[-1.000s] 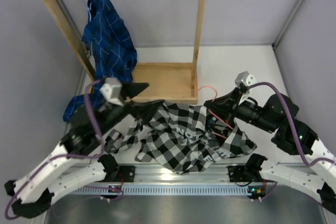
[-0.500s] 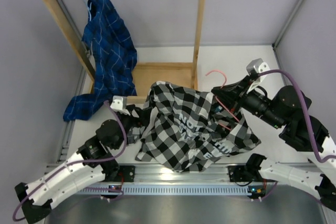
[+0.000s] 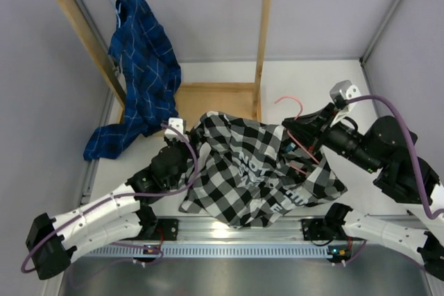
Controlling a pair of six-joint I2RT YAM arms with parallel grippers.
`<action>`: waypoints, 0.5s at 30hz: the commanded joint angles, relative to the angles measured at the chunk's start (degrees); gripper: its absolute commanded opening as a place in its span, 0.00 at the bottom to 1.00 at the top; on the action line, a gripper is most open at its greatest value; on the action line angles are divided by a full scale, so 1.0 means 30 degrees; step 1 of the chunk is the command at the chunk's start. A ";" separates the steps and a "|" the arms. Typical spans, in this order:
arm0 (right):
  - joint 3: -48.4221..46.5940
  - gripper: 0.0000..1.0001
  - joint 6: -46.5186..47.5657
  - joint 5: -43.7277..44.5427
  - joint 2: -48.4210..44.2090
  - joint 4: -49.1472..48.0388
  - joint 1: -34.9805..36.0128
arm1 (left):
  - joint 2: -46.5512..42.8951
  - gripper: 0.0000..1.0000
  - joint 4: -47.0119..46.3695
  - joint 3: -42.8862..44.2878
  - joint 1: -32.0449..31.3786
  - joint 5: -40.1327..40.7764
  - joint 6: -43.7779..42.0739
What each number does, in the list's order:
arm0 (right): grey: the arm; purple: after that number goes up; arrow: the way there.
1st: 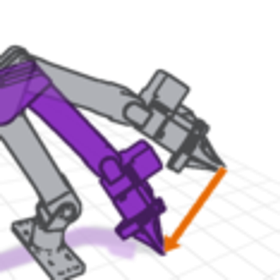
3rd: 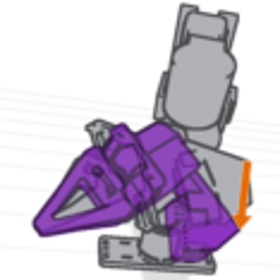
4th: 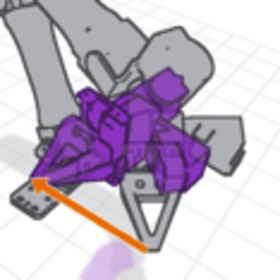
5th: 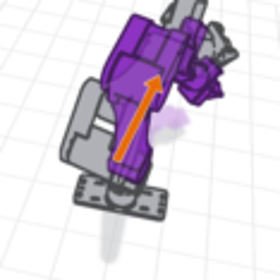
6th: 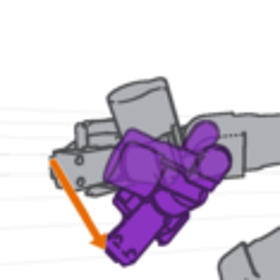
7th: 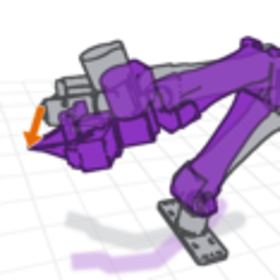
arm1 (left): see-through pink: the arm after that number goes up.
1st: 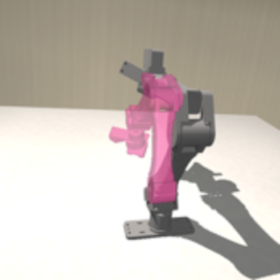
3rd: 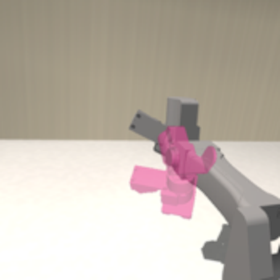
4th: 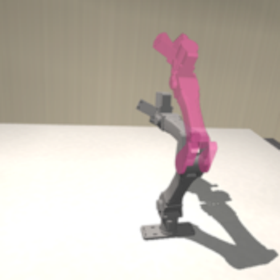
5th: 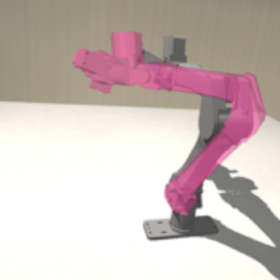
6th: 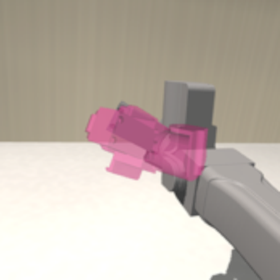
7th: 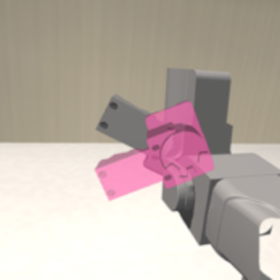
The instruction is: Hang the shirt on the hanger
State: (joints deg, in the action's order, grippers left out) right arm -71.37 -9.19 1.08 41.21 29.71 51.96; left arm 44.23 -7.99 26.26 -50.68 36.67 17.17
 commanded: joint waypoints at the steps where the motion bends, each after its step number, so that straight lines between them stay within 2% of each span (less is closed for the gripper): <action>1: -0.0906 0.00 -0.0013 0.0952 -0.0699 -0.0415 0.0081 | 0.0198 0.00 -0.1008 0.0943 0.0163 0.2440 0.0948; 3: -0.1051 0.00 0.0104 0.1774 -0.1136 -0.0121 0.0081 | 0.0491 0.00 0.0691 0.1380 0.0309 0.4467 0.2443; 4: -0.1110 0.00 0.0221 0.2851 -0.1284 0.0228 0.0081 | 0.0666 0.00 0.1715 0.1876 0.0542 0.6276 0.4307; 5: -0.1198 0.00 0.0338 0.3297 -0.1460 0.0435 0.0081 | 0.0842 0.00 0.3872 0.2084 0.0689 0.6932 0.5312; 6: -0.1431 0.00 0.0629 0.3707 -0.1868 0.0669 0.0081 | 0.1046 0.00 0.4560 0.2144 0.0865 0.7286 0.6047; 9: -0.1930 0.00 0.1011 0.5174 -0.2601 0.1548 0.0081 | 0.0700 0.00 0.5416 0.1532 0.1539 0.6999 0.7663; 15: -0.2078 0.00 0.0867 0.4797 -0.2693 0.2400 0.0110 | -0.0415 0.00 0.3431 0.0387 0.1745 0.4340 0.7053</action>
State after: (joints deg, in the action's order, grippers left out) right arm -74.24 -7.46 12.60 33.65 38.35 51.99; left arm 44.45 2.94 28.47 -46.44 50.48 37.36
